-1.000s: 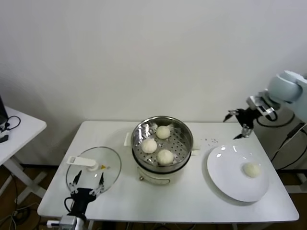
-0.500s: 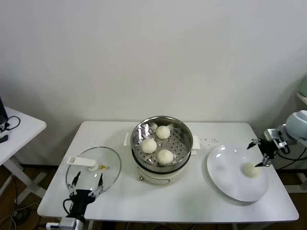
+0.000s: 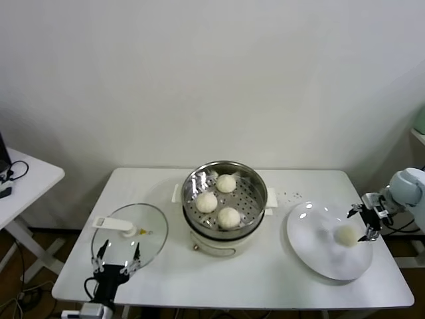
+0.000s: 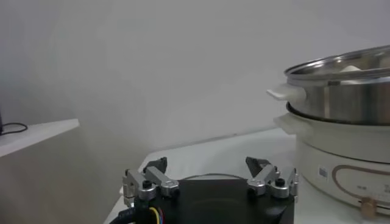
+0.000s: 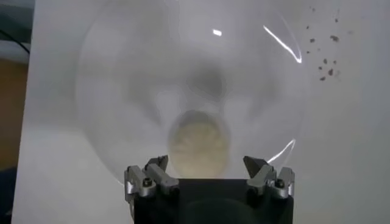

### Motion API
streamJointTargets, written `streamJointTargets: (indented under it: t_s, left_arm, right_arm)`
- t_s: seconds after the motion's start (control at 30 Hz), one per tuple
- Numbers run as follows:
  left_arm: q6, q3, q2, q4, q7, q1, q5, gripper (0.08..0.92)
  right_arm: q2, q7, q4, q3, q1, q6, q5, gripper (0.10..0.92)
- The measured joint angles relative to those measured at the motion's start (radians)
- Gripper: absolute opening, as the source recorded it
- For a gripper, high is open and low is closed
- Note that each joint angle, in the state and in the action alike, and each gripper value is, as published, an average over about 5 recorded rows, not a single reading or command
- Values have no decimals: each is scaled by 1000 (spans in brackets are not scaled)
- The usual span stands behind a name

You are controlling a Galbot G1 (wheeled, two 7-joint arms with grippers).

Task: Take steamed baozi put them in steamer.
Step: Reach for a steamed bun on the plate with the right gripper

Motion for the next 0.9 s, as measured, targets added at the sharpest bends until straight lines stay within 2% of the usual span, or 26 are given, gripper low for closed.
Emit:
streamJointTargets:
  t_s: [0.77, 0.9]
  left_arm:
    - [6, 2, -2, 0, -1, -7, 6, 823]
    - [7, 1, -2, -2, -1, -6, 6, 823]
  right_arm:
    - [98, -10, -95, 73, -53, 42, -134, 823]
    - [104, -11, -104, 77, -53, 45, -143, 803]
